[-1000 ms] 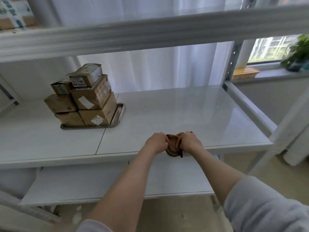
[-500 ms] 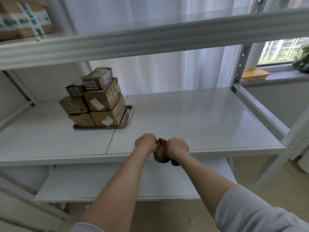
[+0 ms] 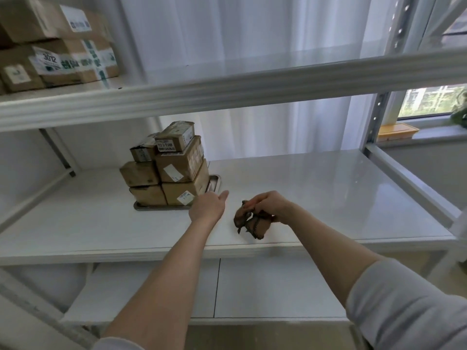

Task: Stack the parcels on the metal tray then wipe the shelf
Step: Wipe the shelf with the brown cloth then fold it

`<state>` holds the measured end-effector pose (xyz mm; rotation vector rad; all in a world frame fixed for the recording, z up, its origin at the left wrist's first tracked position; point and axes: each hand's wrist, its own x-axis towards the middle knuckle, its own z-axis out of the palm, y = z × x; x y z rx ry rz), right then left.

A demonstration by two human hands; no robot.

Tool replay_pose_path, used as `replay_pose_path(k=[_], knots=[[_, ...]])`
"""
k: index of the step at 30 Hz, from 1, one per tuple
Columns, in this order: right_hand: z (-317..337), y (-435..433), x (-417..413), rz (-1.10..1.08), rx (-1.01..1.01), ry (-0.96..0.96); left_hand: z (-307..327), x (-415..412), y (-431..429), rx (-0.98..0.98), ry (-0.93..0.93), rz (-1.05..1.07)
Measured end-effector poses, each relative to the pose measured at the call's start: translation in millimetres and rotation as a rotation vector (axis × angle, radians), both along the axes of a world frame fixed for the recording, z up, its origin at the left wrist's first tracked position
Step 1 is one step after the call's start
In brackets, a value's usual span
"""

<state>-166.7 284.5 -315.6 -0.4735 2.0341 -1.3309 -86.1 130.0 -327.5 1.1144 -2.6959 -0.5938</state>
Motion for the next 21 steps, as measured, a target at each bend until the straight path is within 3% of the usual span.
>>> replay_pose_path(k=[4,12,21], knots=[[6.4,20.1,-16.1,-0.161,-0.182,-0.045,6.8,-26.9,15.0,0.383,0.132,-0.027],[4.6,42.2,-70.0,-0.112,-0.203,-0.027,19.2,-78.6,59.1,0.747,-0.018,-0.038],[0.8,51.3,-142.7,-0.072,-0.177,-0.065,39.4,-142.6,78.8,0.921,0.442,0.120]])
